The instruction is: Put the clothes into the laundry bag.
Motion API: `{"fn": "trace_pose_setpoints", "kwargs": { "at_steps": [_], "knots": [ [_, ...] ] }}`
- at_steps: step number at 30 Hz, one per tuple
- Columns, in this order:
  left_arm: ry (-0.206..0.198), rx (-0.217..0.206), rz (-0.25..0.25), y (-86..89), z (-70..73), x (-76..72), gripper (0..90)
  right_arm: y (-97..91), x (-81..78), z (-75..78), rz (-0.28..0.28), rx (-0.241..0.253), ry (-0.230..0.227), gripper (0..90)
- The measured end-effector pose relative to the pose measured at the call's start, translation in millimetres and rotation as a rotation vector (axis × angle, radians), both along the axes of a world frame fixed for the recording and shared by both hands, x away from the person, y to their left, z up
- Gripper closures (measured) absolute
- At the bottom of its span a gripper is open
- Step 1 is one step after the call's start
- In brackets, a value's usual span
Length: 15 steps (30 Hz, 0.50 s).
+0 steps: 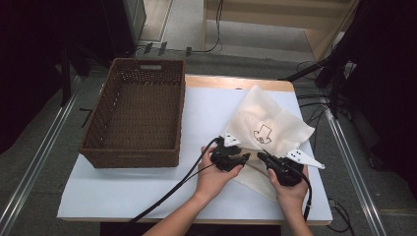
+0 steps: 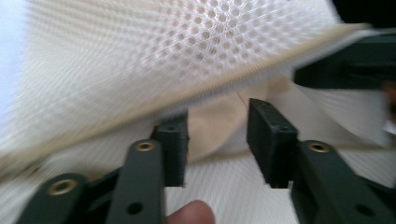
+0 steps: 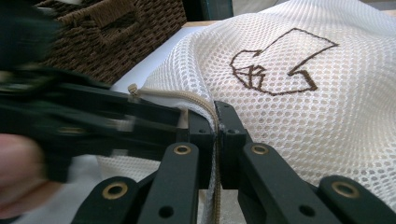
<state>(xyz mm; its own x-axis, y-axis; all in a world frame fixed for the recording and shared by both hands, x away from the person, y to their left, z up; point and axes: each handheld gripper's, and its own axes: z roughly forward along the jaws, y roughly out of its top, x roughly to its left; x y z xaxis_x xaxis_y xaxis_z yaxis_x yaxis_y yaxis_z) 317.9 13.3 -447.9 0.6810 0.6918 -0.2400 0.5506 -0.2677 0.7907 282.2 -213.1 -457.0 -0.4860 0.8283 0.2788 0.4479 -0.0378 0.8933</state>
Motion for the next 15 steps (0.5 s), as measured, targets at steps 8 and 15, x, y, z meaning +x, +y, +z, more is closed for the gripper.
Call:
{"fn": "trace_pose_setpoints", "kwargs": {
  "at_steps": [8, 15],
  "knots": [
    [-0.1, 0.134, 0.145, 32.0, 0.2, -17.7, 39.4, -3.1, 0.4, 1.4, -0.008, -0.001, -0.002, 88.4],
    [-0.029, 0.213, 0.185, 32.1, -22.6, -11.6, 33.4, -1.6, -1.6, 0.4, 0.001, -0.019, 0.0, 88.4]
  ]
}}
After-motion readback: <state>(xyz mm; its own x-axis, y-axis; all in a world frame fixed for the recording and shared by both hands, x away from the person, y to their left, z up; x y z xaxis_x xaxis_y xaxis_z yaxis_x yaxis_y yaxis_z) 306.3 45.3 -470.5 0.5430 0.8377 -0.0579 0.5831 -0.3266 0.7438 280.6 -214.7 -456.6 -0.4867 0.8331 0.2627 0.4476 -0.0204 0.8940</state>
